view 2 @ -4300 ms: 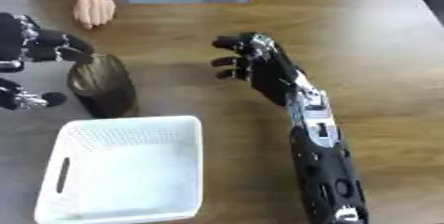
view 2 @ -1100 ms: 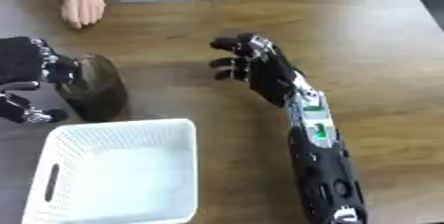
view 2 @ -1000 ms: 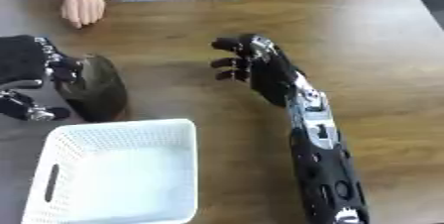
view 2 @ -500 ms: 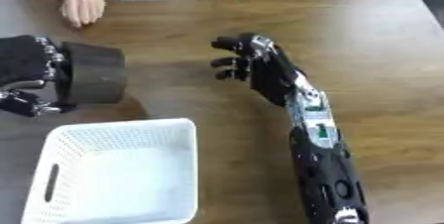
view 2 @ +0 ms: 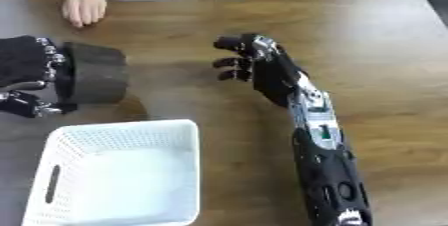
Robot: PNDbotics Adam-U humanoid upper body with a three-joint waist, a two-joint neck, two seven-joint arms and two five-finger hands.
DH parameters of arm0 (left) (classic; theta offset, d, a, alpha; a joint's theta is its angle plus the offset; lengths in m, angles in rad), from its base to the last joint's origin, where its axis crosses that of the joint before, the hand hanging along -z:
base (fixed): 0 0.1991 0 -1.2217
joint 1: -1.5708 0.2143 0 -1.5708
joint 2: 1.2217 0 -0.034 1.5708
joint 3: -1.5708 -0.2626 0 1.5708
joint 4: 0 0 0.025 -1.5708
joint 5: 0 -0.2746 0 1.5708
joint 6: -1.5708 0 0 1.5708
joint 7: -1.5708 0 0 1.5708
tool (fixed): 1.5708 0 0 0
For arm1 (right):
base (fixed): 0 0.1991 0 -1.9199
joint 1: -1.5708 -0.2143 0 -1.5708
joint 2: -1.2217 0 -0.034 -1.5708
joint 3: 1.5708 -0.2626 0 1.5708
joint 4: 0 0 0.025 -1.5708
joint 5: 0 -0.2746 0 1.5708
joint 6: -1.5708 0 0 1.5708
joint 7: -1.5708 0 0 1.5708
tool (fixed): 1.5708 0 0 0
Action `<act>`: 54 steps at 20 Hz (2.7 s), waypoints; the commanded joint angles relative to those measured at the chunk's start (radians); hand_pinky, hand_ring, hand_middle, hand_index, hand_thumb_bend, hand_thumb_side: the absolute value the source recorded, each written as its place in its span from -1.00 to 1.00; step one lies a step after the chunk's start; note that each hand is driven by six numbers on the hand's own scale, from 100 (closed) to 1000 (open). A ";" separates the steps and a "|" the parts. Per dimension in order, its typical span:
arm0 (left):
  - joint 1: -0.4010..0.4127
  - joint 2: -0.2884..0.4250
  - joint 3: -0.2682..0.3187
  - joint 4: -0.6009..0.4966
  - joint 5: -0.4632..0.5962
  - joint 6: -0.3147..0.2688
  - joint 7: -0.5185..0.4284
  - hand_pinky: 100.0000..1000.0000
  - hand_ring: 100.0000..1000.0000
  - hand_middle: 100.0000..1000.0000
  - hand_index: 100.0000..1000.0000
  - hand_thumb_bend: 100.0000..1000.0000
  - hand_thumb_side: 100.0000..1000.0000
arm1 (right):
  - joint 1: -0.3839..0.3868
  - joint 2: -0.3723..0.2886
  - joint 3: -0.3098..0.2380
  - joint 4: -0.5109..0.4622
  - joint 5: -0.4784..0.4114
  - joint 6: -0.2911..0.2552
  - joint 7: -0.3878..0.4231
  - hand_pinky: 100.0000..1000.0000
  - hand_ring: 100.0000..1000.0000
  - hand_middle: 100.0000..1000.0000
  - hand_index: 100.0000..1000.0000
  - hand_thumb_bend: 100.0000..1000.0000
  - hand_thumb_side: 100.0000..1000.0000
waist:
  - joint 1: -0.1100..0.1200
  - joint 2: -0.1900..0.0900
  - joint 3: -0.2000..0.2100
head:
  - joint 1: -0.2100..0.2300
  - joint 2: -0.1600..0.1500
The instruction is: Pick up objects on the table and place them in the box.
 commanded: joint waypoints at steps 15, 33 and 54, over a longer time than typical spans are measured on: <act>0.004 0.021 0.081 -0.174 0.324 0.011 0.051 -1.00 -1.00 -1.00 -0.64 -0.89 -1.00 | -0.018 -0.010 -0.009 -0.004 0.004 -0.012 0.001 0.51 0.62 0.91 0.87 -1.00 1.00 | -0.012 -0.024 0.023 | 0.003 -0.015; 0.066 0.041 -0.184 -0.425 0.548 0.001 -0.355 -1.00 -1.00 -1.00 -0.65 -1.00 -0.82 | -0.005 -0.008 -0.009 -0.022 0.005 -0.002 0.001 0.51 0.62 0.91 0.87 -1.00 1.00 | 0.002 -0.025 0.012 | -0.001 -0.016; 0.155 -0.003 -0.187 -0.335 0.574 0.001 -0.642 -1.00 -1.00 0.08 0.40 -1.00 -0.61 | 0.000 -0.024 -0.012 -0.026 0.000 0.006 0.001 0.51 0.62 0.91 0.87 -1.00 1.00 | 0.008 -0.015 0.018 | -0.010 -0.015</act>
